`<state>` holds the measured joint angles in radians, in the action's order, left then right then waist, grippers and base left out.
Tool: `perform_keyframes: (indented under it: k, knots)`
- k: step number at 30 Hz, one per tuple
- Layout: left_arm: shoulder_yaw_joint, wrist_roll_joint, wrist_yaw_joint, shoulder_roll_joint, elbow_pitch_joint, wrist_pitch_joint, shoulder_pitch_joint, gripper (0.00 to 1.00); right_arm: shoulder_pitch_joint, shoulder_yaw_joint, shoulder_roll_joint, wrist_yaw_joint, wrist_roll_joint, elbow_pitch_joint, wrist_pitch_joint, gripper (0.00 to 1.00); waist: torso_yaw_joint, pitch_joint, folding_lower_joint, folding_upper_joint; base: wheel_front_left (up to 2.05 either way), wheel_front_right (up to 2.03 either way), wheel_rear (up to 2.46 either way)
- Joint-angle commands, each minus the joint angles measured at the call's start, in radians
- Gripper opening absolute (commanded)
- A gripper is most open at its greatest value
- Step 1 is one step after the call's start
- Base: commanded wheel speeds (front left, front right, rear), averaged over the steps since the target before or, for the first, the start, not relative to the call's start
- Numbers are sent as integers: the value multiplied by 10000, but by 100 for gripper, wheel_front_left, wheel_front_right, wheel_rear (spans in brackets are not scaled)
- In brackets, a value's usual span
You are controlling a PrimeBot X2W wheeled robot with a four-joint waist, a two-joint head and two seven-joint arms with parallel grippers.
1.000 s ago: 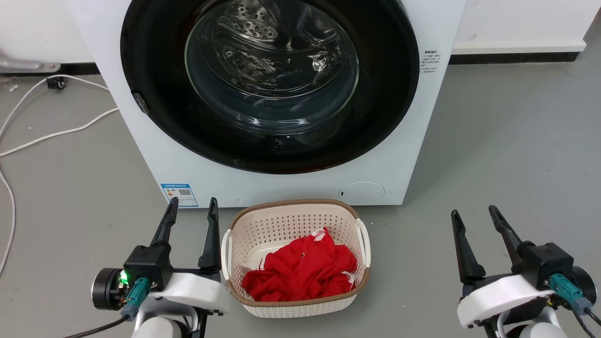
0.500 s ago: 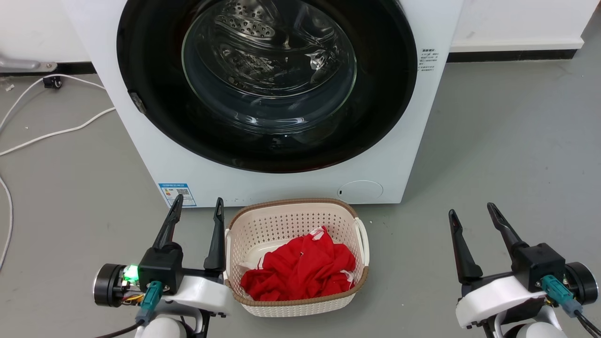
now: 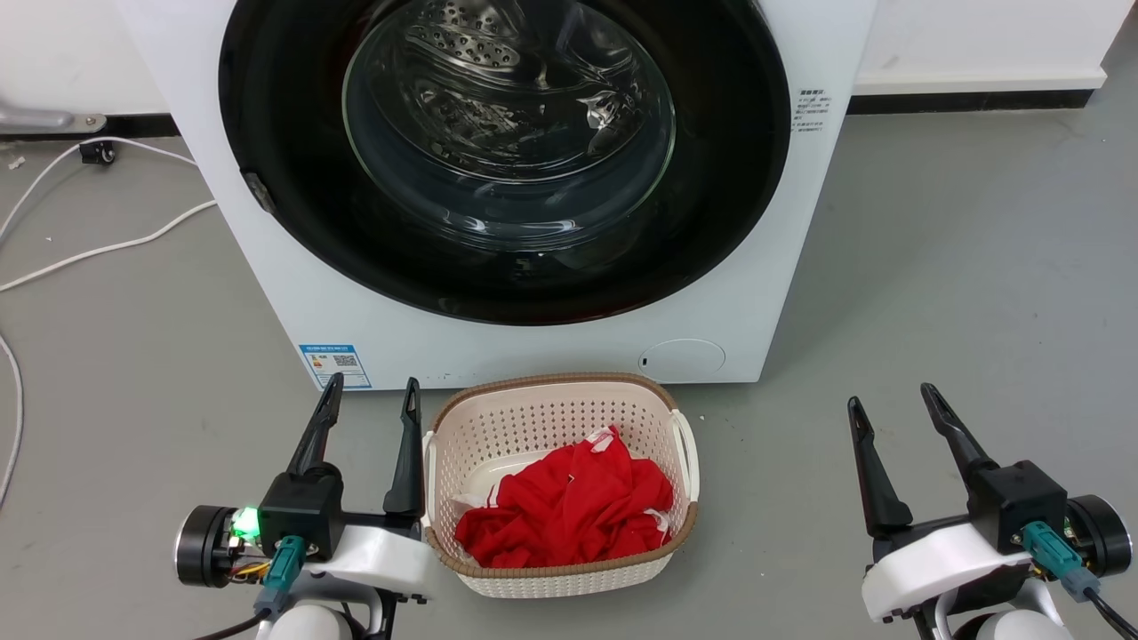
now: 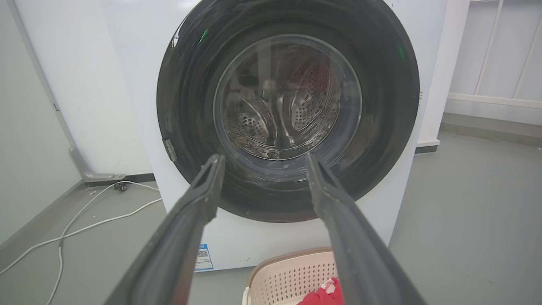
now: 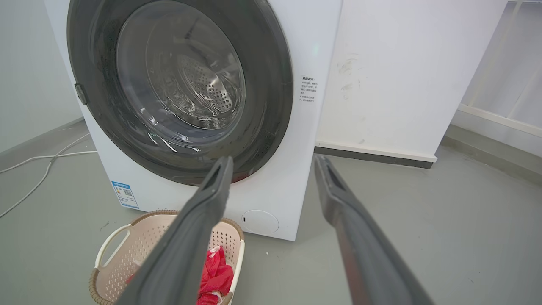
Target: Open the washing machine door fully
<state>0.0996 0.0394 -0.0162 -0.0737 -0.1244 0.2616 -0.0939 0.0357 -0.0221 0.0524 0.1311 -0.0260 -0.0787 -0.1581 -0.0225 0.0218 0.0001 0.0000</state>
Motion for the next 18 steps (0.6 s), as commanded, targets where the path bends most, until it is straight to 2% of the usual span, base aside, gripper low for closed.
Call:
perform_keyframes:
  k: [1,4,5,14,16,18]
  knots:
    - [-18,-2,39,36,-10,50,65,100,-61,-6,-41,-7,72,-2,-15,100,3,5,-1,0,0,0,0]
    - [-54,-10,31,52,-30,49,46,100,-47,-6,-41,-7,130,-18,-4,100,9,13,-1,0,0,0,0]
    - [-79,-38,27,66,-33,50,62,100,-42,-7,-41,-7,225,-58,-2,0,21,-4,-1,0,0,0,0]
    - [-145,-87,48,115,15,49,64,100,86,-56,-38,-7,1392,-222,-100,0,-11,20,-1,0,0,0,0]
    - [-159,-77,54,124,42,49,48,100,149,-23,-38,-7,1864,-274,-155,0,-25,38,-1,0,0,0,0]
    - [-171,-67,58,136,59,49,36,100,259,49,-37,-7,2977,-334,-291,0,-39,62,-1,0,0,0,0]
